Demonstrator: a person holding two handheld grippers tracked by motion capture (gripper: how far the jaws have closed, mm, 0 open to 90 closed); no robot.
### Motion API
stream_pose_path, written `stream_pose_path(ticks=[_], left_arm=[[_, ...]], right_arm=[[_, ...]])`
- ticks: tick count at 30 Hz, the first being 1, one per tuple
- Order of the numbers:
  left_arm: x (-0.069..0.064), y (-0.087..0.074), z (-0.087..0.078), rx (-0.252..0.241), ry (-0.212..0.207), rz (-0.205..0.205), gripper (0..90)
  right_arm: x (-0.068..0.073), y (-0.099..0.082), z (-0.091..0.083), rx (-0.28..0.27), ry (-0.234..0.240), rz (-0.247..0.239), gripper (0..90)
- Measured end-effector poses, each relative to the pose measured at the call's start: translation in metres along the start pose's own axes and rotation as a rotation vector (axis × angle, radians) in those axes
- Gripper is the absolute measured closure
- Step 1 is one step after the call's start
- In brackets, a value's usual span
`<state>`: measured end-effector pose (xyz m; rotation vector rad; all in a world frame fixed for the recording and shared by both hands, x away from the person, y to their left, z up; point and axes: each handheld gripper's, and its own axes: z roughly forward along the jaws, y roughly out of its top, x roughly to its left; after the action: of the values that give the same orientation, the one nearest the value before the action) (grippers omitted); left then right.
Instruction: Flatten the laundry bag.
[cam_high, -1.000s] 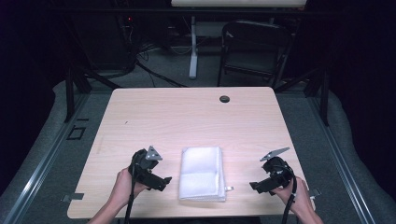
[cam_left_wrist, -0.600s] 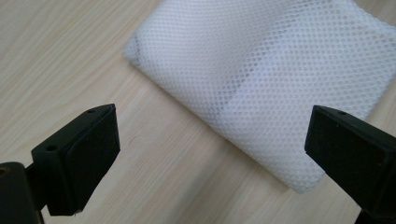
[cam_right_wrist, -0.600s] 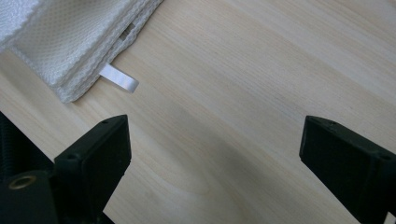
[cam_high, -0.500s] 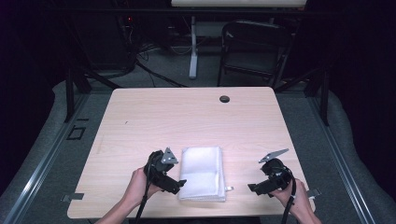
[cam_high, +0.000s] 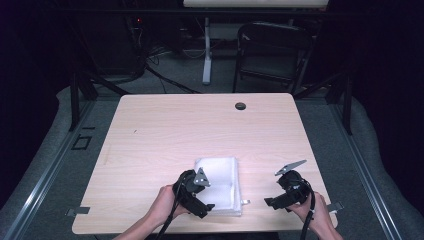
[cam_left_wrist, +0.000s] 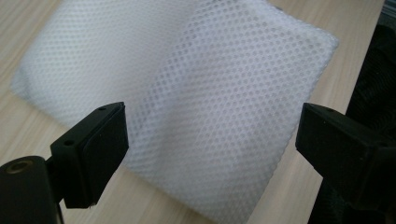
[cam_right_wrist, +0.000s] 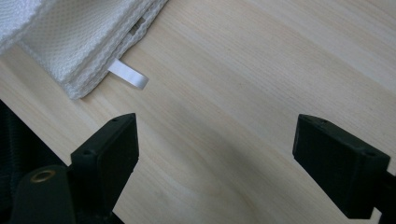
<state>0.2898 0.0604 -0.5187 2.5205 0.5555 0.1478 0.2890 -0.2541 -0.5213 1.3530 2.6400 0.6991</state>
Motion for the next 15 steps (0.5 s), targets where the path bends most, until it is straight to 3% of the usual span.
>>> stream_pose_path(ticks=[5,15], left_arm=[[-0.009,0.006,0.01,0.019,-0.022,0.043,13.8],[-0.021,0.016,0.037,0.08,-0.01,0.127,24.2]], right_arm=[[0.0,0.0,0.001,0.013,-0.006,-0.005,14.8],[0.004,0.002,0.005,0.027,0.005,-0.022,16.9]])
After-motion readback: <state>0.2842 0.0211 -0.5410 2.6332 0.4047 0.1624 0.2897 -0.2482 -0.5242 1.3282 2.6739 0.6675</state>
